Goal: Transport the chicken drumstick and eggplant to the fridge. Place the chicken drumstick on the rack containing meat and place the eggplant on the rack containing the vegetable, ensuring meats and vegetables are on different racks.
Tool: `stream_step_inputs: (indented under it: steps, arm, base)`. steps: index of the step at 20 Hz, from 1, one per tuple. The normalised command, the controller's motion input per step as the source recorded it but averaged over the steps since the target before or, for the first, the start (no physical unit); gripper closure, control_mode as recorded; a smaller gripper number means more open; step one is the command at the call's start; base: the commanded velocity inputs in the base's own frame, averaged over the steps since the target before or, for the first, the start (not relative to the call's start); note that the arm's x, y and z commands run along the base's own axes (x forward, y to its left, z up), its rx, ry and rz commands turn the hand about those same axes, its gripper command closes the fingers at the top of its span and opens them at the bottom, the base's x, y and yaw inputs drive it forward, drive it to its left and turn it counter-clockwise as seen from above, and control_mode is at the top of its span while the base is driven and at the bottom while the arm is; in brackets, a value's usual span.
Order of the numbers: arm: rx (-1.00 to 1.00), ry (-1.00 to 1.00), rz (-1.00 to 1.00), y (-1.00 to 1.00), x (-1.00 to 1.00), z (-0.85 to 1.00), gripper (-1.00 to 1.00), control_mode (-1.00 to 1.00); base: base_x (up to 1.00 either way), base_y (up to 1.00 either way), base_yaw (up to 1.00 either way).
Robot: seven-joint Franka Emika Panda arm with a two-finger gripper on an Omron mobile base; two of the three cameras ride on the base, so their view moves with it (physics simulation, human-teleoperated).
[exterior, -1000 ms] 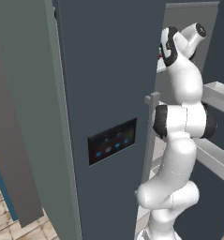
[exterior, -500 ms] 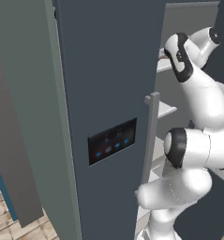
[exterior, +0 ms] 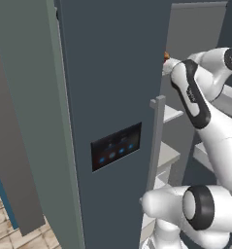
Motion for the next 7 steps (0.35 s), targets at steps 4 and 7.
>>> stream_step_inputs:
  steps: [4,7]
  arm:
    - [0.00,0.08,-0.13,0.00,-1.00,0.29,-1.00,-1.00]
    - [0.00,0.25,-0.11,0.02,-1.00,0.16,-1.00,-1.00]
  base:
    - [0.00,0.00,0.00]
    - [0.00,0.00,0.00]
